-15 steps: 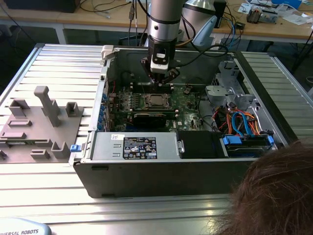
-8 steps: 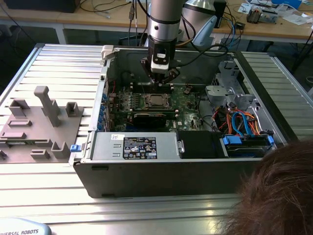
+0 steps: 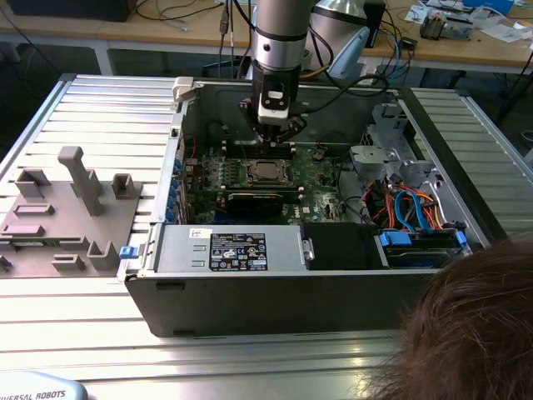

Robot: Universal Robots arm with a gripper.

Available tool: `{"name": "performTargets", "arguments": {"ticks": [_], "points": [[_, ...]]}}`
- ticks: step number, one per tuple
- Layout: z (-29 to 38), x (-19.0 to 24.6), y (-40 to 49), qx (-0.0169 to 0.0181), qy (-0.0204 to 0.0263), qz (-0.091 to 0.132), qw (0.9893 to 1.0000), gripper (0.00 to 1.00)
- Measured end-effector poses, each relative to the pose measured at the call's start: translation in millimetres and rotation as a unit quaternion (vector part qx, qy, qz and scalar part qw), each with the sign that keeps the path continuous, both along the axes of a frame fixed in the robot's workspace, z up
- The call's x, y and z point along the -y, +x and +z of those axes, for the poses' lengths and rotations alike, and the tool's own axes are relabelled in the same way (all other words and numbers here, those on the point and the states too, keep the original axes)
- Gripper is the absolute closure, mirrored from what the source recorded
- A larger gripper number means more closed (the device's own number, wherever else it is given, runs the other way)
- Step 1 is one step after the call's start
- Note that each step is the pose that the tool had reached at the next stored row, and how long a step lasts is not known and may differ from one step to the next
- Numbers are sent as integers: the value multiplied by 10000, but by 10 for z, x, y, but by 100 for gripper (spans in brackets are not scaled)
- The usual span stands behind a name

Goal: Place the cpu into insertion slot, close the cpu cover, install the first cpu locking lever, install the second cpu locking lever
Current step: 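Install the first cpu locking lever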

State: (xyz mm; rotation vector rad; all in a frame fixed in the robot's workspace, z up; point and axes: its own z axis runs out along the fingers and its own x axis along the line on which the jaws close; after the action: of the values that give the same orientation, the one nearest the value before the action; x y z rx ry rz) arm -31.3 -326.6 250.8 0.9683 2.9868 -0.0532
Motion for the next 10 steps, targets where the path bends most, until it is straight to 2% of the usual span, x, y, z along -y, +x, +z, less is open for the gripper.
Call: {"name": "performTargets", "arguments": {"ticks": [10], "points": [[0, 0, 0, 0, 0, 76, 10000, 89]]}}
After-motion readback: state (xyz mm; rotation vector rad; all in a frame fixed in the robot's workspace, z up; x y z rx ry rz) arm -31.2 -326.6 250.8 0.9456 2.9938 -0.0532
